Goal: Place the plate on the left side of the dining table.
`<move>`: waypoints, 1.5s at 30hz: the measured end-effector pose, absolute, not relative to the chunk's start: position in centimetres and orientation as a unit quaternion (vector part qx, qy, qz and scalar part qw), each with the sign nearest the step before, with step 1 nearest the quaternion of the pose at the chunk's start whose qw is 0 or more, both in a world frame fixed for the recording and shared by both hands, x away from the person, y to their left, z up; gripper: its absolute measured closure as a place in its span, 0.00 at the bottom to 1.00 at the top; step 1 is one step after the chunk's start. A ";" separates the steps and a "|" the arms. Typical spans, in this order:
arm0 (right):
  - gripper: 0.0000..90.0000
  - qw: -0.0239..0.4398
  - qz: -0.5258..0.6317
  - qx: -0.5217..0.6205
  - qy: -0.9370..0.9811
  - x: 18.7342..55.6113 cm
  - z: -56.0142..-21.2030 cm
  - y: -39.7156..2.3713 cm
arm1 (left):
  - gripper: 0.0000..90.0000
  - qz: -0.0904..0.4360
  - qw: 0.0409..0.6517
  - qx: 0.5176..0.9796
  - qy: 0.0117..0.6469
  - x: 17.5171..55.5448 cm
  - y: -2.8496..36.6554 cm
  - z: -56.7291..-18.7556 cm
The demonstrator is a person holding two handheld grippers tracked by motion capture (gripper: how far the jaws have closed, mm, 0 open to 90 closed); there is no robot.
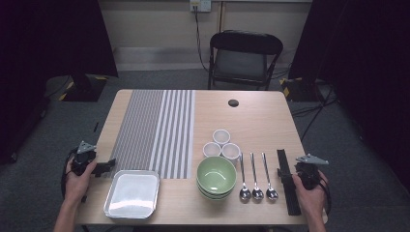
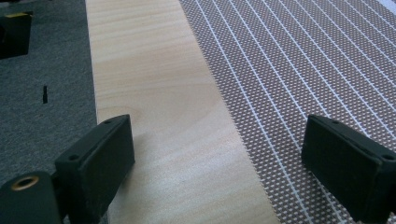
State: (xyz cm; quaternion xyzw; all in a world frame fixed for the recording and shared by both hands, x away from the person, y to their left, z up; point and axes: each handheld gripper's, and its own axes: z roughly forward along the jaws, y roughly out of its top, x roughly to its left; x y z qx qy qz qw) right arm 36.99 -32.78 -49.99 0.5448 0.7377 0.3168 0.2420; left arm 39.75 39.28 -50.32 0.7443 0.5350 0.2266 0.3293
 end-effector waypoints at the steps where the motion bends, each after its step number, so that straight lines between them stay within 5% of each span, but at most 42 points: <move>1: 0.11 0.242 0.317 0.545 0.738 37.0 -50.0 -32.8 | 0.10 0.227 0.329 0.744 0.535 39.7 39.3 -50.3; 26: 0.17 0.234 0.321 0.539 0.743 36.8 -49.0 -32.8 | 0.16 0.219 0.321 0.745 0.542 39.6 39.3 -49.9; 32: 0.23 0.231 0.353 0.543 0.726 36.3 -47.7 -32.6 | 0.18 0.186 0.350 0.735 0.551 39.5 39.9 -49.5; 45: 0.27 0.214 0.406 0.527 0.716 35.2 -45.2 -30.9 | 0.23 0.210 0.376 0.730 0.532 37.9 38.6 -47.2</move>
